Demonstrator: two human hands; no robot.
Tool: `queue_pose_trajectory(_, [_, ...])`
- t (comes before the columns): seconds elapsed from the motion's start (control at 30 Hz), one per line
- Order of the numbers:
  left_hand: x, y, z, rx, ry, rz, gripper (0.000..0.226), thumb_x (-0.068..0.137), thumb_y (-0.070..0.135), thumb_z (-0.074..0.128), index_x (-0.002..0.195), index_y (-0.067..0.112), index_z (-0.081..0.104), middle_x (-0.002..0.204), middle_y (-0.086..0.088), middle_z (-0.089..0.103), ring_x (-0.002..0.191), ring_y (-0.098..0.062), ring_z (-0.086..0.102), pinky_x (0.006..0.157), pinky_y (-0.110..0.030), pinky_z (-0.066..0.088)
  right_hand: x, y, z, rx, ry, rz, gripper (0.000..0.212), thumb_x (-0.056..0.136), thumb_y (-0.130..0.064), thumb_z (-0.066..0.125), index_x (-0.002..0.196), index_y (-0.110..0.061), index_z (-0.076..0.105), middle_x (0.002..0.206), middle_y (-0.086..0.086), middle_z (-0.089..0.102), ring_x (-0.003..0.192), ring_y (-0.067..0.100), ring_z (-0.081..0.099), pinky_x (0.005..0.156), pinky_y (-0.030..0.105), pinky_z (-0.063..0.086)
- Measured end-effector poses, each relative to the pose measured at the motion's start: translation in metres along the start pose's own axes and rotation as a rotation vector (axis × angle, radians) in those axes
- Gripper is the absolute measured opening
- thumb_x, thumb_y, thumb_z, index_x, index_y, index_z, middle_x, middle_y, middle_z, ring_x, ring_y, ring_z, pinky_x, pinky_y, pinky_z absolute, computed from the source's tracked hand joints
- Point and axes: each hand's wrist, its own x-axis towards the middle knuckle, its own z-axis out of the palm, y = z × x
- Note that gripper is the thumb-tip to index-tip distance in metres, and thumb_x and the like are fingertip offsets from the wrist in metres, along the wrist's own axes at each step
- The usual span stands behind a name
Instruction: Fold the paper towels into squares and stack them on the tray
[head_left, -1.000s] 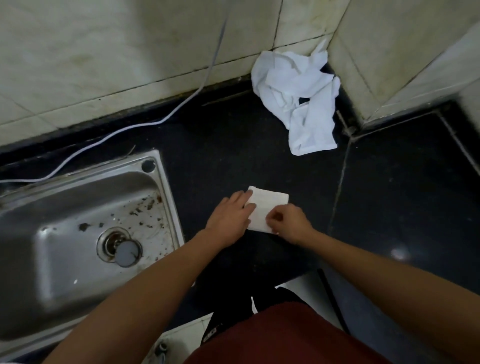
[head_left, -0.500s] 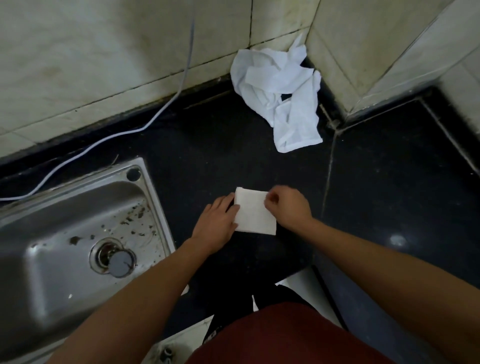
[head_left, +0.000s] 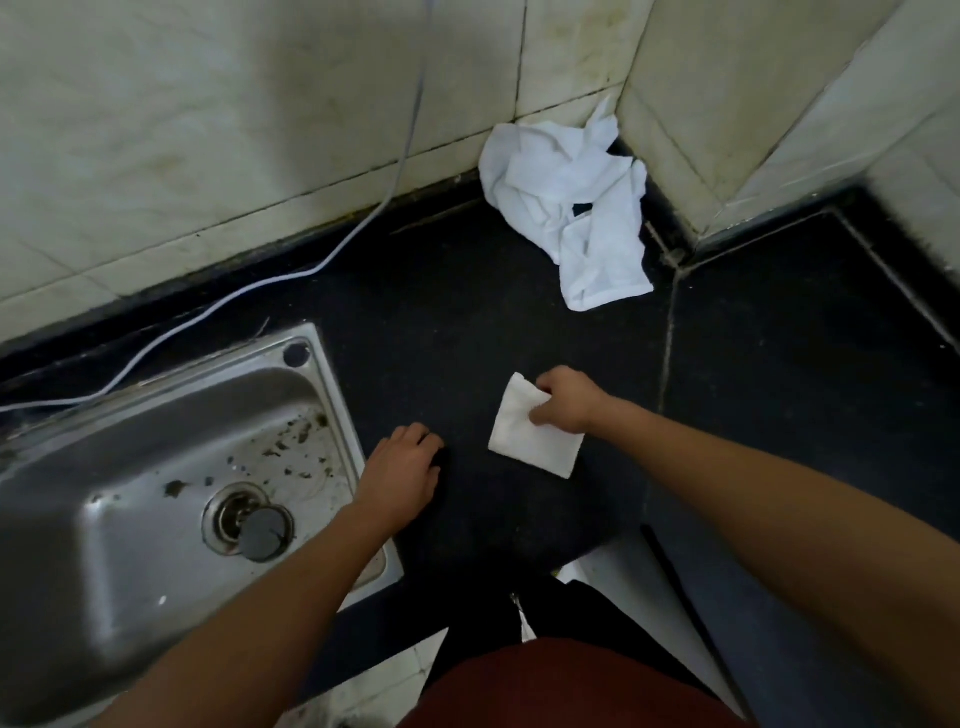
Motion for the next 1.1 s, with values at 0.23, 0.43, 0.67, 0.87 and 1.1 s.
queue_pose_trajectory(0.23, [0.049,0.043,-0.026,0.060,-0.027,0.221,0.023,0.093,0.023,0.052,0.114,0.018,0.057,0.111,-0.001,0.055,0.102,-0.019,0.054,0.084,-0.033,0.046,-0.086,0.055,-0.018,0.071,0.374,-0.081,0.020,0.080,-0.037,0.072,0.082,-0.023,0.058,0.078,-0.005,0.062,0.072,0.014,0.060,0.063,0.034,0.049])
queue_pose_trajectory(0.43, [0.063,0.134,-0.032,0.102,-0.054,0.484,0.025,0.093,0.021,0.050,0.117,0.016,0.058,0.109,-0.004,0.059,0.099,-0.023,0.058,0.081,-0.037,0.047,-0.180,0.122,-0.018,-0.004,0.672,0.060,0.035,0.091,-0.055,0.054,0.093,-0.020,0.058,0.073,-0.001,0.062,0.066,0.018,0.059,0.058,0.039,0.048])
queue_pose_trajectory(0.67, [0.040,0.258,-0.018,0.247,-0.059,0.773,0.025,0.093,0.024,0.050,0.115,0.016,0.056,0.113,-0.005,0.059,0.101,-0.026,0.059,0.082,-0.038,0.049,-0.307,0.203,0.021,-0.047,0.873,0.306,0.038,0.098,-0.053,0.038,0.090,-0.018,0.049,0.078,0.004,0.063,0.072,0.027,0.059,0.059,0.038,0.043])
queue_pose_trajectory(0.87, [-0.060,0.405,0.043,0.328,-0.063,1.074,0.025,0.092,0.024,0.051,0.117,0.019,0.057,0.114,-0.003,0.060,0.101,-0.026,0.060,0.083,-0.039,0.050,-0.472,0.287,0.122,0.038,1.003,0.554,0.036,0.099,-0.048,0.040,0.093,-0.014,0.048,0.084,0.009,0.063,0.076,0.034,0.059,0.059,0.037,0.036])
queue_pose_trajectory(1.1, [-0.226,0.543,0.144,0.357,-0.135,1.416,0.026,0.091,0.025,0.052,0.116,0.020,0.057,0.114,-0.003,0.061,0.104,-0.026,0.060,0.082,-0.037,0.049,-0.652,0.353,0.255,0.072,1.060,0.833,0.039,0.099,-0.051,0.038,0.095,-0.014,0.048,0.085,0.011,0.065,0.079,0.035,0.061,0.059,0.038,0.040])
